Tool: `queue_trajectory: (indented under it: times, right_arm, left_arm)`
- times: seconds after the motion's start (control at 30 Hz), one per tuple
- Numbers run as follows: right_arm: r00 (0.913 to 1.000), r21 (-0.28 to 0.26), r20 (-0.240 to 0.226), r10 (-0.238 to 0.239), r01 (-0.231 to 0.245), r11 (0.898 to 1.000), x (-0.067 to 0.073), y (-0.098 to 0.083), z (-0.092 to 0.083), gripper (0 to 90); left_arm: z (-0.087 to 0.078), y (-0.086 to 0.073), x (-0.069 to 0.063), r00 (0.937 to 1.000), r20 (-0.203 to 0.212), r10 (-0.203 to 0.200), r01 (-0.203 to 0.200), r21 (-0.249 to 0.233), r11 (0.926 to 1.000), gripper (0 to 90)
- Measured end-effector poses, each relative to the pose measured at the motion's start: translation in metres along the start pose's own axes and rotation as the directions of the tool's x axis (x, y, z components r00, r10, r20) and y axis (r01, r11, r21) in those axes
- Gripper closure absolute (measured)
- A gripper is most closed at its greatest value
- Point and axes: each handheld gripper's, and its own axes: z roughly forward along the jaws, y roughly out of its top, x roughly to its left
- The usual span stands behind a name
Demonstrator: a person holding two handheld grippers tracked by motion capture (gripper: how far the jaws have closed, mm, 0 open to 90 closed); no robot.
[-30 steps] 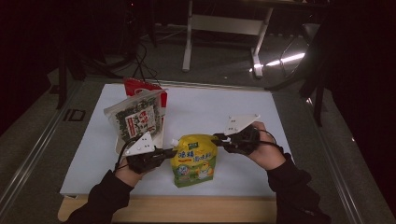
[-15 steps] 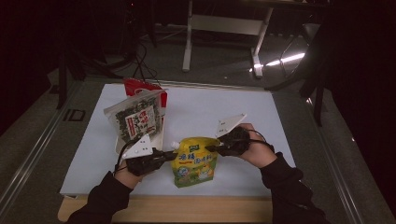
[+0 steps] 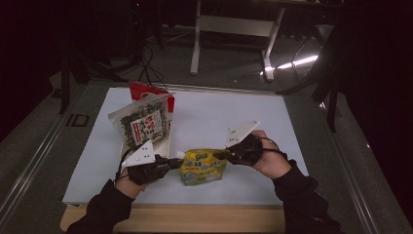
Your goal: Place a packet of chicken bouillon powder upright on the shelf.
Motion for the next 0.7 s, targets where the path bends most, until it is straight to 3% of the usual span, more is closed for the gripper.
queue_trajectory:
  times: [0.07,0.1,0.2,0.3,0.4,0.57,0.7]
  right_arm:
    - [1.0000,-0.011,0.005,-0.005,0.005,1.000,0.000,0.005,-0.004,90.0]
    - [1.0000,-0.011,0.005,-0.005,0.005,1.000,0.000,0.005,-0.004,90.0]
    - [0.9999,-0.027,0.016,0.002,-0.001,1.000,-0.003,0.007,-0.009,90.0]
    - [0.9992,-0.046,0.040,0.008,-0.006,0.999,-0.007,0.009,-0.016,90.0]
    - [0.9982,-0.063,0.058,0.014,-0.010,0.998,-0.010,0.013,-0.021,90.0]
    - [0.9975,-0.079,0.070,0.009,-0.004,0.997,-0.014,0.020,-0.027,90.0]
    - [0.9964,-0.103,0.084,0.007,0.002,0.995,-0.019,0.032,-0.032,90.0]
  left_arm:
    - [-0.002,0.002,0.000,0.9998,-0.017,0.004,-0.004,0.001,1.0000,69.8]
    - [-0.004,0.003,0.001,0.9999,-0.014,-0.005,0.005,-0.006,1.0000,69.8]
    - [-0.005,0.001,0.000,0.9989,-0.037,-0.029,0.029,0.004,0.9996,46.3]
    - [0.000,-0.007,-0.003,0.9970,-0.013,-0.076,0.076,0.023,0.9968,29.9]
    - [0.009,-0.017,-0.008,0.9970,-0.003,-0.077,0.077,0.056,0.9955,15.6]
    - [0.021,-0.029,-0.015,0.9957,0.037,-0.085,0.082,0.063,0.9946,10.7]
    - [0.028,-0.033,-0.022,0.9965,0.058,-0.060,0.056,0.080,0.9953,7.9]
